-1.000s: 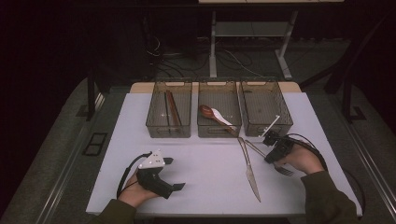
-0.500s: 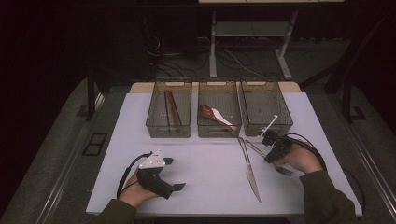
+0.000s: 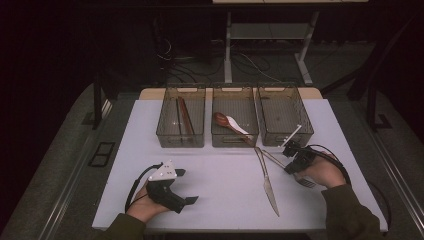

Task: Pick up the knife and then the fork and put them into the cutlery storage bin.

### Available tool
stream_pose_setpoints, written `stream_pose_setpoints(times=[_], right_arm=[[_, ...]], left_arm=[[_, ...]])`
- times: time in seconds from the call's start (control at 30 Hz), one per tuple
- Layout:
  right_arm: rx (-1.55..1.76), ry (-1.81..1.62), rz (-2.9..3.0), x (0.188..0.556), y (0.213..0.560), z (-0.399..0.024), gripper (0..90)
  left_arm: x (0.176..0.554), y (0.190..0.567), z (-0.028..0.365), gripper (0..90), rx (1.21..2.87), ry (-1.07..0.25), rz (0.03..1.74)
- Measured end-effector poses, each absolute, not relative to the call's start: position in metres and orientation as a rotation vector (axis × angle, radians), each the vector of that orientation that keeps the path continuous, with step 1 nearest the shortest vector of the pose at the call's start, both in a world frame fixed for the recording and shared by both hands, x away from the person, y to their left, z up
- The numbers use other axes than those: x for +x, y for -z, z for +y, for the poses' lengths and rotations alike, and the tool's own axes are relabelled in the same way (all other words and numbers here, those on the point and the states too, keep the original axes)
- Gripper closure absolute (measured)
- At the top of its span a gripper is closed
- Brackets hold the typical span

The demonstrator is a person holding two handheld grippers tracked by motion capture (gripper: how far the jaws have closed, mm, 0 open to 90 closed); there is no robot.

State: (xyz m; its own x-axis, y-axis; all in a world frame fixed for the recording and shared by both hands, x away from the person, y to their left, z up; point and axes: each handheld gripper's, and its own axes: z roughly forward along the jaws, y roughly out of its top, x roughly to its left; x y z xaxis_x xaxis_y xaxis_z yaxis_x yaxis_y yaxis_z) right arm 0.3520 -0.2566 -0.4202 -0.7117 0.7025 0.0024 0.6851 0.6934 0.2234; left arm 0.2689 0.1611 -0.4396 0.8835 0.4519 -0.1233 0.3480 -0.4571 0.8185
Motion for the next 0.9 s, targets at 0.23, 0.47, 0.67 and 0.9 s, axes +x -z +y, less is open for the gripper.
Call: stream_pose_setpoints(times=[0.23, 0.47, 0.67, 0.9], right_arm=[[1.199, -0.424, 2.771, 0.348, 0.416, -0.275, 85.0], [1.186, -0.565, 2.746, 0.343, 0.41, -0.286, 85.0], [1.203, -0.693, 2.703, 0.338, 0.403, -0.295, 85.0], [1.186, -0.844, 2.662, 0.333, 0.395, -0.304, 85.0]], left_arm=[[0.268, 0.439, 0.161, 0.0, 2.089, -0.139, 0.579], [0.269, 0.44, 0.161, 0.0, 2.093, -0.137, 0.579], [0.269, 0.439, 0.161, 0.0, 2.089, -0.142, 0.579], [0.269, 0.439, 0.162, 0.0, 2.087, -0.142, 0.58]])
